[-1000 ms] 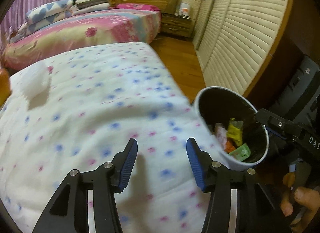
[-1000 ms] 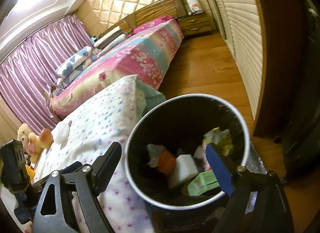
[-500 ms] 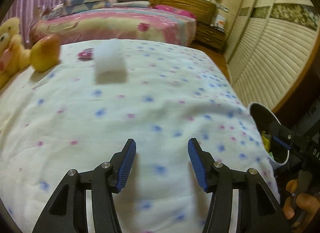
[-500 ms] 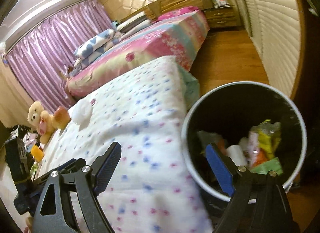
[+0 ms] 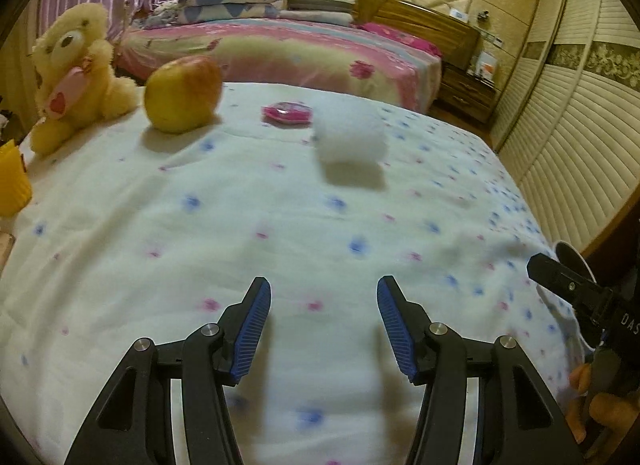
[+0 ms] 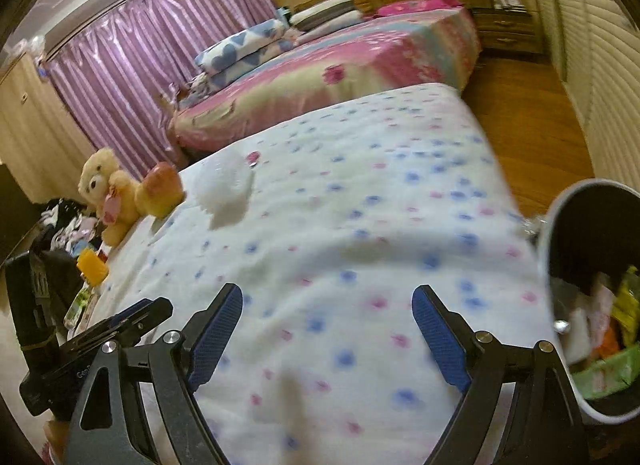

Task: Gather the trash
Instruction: 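Move both tools back over the bubble wrap and pink wrapper on the bed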

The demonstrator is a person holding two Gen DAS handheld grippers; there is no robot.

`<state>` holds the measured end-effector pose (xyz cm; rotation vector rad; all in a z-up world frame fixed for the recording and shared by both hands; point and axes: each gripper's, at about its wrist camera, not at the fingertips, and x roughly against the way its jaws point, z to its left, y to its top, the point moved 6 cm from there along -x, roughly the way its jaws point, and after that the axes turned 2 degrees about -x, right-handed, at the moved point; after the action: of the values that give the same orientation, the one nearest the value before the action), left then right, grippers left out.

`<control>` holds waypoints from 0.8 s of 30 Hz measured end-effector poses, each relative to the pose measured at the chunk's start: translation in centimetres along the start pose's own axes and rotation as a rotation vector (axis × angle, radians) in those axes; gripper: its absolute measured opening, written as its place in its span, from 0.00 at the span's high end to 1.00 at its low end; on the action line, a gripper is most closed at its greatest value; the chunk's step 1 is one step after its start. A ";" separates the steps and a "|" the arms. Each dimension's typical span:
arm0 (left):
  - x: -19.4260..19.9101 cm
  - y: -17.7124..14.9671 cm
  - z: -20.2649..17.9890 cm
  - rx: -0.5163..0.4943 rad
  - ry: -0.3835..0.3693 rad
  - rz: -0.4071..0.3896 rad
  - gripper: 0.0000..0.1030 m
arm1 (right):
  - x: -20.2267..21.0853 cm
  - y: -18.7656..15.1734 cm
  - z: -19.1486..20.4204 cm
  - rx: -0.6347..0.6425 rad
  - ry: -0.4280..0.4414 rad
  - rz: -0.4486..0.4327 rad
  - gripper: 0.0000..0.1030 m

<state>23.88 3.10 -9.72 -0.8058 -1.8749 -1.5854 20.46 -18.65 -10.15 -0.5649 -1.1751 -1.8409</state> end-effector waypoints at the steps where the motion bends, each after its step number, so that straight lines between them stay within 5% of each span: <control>1: -0.1 0.2 0.4 -0.001 0.009 -0.002 0.46 | -0.5 0.2 0.6 0.008 0.011 0.003 0.14; 24: -7.1 6.3 6.1 -0.079 0.072 0.029 0.44 | -11.0 6.0 7.9 0.036 0.138 0.056 0.16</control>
<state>33.12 9.22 -11.68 -0.7958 -1.7521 -1.6571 30.81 -8.14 -11.68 -0.4388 -1.0876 -1.7778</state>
